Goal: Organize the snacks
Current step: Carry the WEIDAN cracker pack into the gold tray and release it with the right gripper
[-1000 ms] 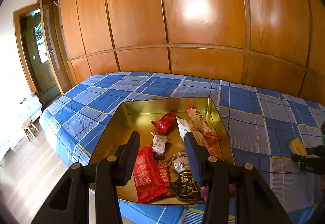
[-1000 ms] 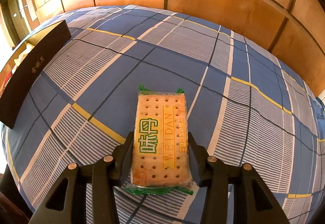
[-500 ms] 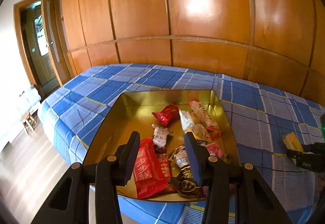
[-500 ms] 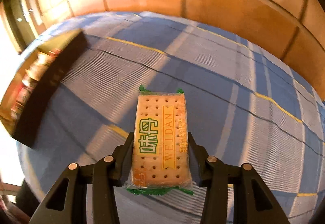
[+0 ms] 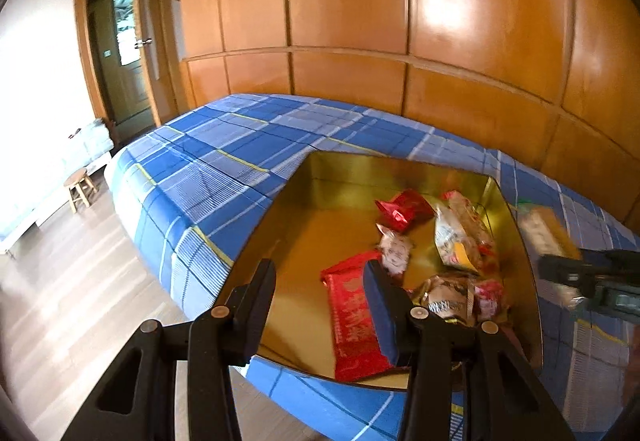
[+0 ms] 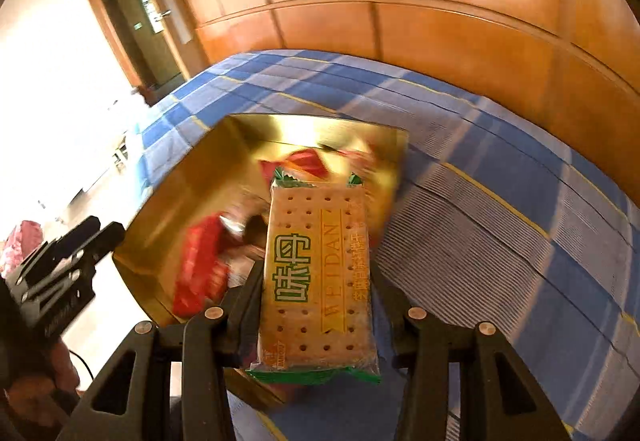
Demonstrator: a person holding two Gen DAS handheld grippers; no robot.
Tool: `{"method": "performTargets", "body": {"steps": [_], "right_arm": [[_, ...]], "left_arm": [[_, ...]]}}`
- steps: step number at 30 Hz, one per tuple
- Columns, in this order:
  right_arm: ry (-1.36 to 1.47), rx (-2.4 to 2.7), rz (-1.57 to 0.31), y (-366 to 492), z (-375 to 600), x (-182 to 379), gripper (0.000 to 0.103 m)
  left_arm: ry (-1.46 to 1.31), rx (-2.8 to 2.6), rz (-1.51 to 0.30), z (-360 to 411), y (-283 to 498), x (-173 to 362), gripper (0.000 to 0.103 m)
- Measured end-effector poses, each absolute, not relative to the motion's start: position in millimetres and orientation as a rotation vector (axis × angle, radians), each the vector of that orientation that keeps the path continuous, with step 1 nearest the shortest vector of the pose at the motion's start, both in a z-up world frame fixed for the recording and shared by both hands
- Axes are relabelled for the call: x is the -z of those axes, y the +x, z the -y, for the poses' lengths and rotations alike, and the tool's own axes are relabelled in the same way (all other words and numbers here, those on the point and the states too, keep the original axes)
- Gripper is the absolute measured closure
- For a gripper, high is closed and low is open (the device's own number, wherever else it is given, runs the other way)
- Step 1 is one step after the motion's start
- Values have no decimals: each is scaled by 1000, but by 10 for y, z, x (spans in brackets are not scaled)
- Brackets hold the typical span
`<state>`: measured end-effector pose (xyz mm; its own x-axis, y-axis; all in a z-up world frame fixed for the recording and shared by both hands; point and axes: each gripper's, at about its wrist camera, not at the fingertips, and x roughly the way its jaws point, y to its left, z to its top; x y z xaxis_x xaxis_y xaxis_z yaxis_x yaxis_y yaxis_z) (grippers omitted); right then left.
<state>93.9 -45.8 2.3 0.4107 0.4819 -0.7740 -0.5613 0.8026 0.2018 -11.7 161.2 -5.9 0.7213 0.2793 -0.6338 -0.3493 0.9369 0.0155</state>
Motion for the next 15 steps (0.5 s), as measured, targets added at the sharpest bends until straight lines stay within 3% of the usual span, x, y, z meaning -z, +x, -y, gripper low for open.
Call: {"method": "performTargets", "body": {"steps": [7,15], "right_arm": [[-203,-674,-989,1138,-161,205,56],[-201,-684,-1047,1207,-151,381,54]], "left_arm": [[-120,-359,-646,-1679,-184,-29,57],[-128,-359,-649,-1708,-192,-10,57]]}}
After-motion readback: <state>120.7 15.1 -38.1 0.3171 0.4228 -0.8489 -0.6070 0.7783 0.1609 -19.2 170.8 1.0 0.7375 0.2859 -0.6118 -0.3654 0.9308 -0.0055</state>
